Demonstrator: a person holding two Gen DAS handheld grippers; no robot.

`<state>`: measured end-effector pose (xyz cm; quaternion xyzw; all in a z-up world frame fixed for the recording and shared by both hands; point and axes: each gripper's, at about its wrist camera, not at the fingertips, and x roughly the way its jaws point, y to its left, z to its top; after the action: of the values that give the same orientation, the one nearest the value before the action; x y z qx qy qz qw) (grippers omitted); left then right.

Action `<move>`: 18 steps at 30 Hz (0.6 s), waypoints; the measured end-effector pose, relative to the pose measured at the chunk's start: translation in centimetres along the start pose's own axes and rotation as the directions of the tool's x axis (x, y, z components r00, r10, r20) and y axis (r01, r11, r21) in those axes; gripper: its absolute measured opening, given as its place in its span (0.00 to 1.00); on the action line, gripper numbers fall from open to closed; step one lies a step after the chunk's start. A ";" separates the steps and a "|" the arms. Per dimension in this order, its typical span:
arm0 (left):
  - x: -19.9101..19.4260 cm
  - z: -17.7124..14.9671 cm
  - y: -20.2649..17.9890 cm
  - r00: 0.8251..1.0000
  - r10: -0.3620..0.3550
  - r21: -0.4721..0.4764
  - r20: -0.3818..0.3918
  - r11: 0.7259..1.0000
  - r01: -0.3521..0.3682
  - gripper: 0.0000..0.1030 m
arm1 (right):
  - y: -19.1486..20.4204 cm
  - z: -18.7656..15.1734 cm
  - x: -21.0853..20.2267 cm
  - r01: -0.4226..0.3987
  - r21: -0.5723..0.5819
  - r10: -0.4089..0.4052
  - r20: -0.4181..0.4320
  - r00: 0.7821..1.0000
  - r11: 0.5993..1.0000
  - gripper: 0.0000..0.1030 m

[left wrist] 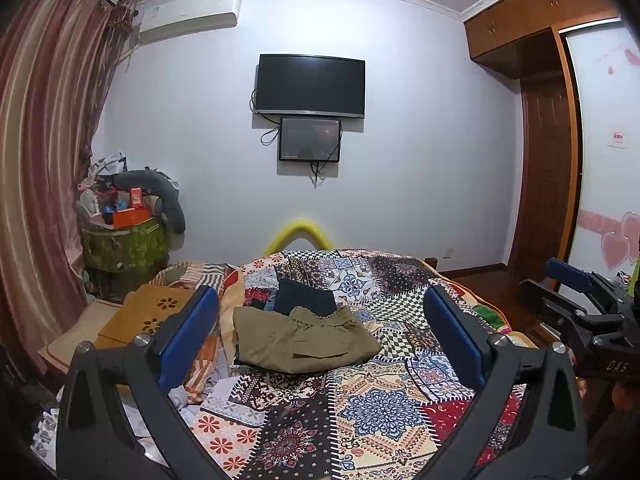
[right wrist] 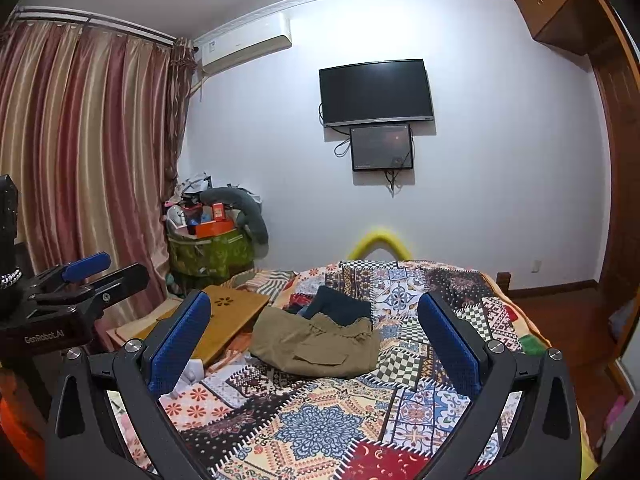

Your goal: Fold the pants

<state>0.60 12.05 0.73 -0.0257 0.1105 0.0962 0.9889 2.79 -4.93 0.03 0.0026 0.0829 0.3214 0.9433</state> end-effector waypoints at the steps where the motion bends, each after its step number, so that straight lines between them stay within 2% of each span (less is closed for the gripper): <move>1: 0.0 0.0 0.0 1.000 0.000 0.001 0.000 1.000 0.000 1.00 | 0.0 0.0 0.0 0.000 0.000 0.000 0.001 1.000 1.000 1.00; 18: 0.3 -0.1 -0.9 1.000 -0.018 0.024 -0.003 1.000 0.018 1.00 | -0.2 0.0 0.2 0.004 0.005 -0.004 -0.006 1.000 1.000 1.00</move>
<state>1.08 11.18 0.55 -0.0149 0.1128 0.0860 0.9898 3.12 -4.96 0.00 0.0039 0.0867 0.3194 0.9436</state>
